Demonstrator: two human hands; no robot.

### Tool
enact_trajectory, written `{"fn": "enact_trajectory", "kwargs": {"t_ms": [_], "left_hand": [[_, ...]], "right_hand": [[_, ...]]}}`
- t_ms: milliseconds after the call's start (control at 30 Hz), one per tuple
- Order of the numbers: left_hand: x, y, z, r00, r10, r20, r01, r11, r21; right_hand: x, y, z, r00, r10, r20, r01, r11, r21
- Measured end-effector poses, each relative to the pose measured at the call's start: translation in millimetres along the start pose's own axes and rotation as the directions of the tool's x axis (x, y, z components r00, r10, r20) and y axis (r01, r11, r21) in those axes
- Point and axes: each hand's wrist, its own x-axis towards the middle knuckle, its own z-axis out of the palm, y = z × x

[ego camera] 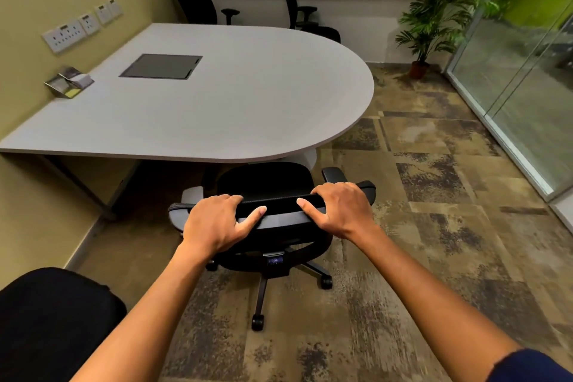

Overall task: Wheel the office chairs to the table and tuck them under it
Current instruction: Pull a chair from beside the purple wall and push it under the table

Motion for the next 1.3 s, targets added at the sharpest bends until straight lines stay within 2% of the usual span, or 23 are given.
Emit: {"fn": "enact_trajectory", "kwargs": {"t_ms": [333,600,867,1300], "left_hand": [[47.7,-26.6,15.3,1.000,-0.012,-0.026,0.012,0.999,-0.033],[135.0,-34.0,24.3,0.998,-0.038,-0.049,0.037,0.999,-0.009],[196.5,-44.6,27.7,0.999,-0.043,-0.003,0.043,0.999,-0.019],[263.9,-83.2,33.6,0.999,-0.038,0.016,0.039,0.999,-0.028]], "right_hand": [[55.8,-0.6,5.4,1.000,-0.019,-0.024,0.018,1.000,-0.011],[146.6,35.9,17.3,0.999,-0.042,-0.028,0.042,0.999,-0.017],[208.6,55.2,25.8,0.998,-0.057,-0.031,0.056,0.998,-0.032],[281.7,50.8,39.7,0.997,-0.053,-0.062,0.053,0.999,-0.011]]}}
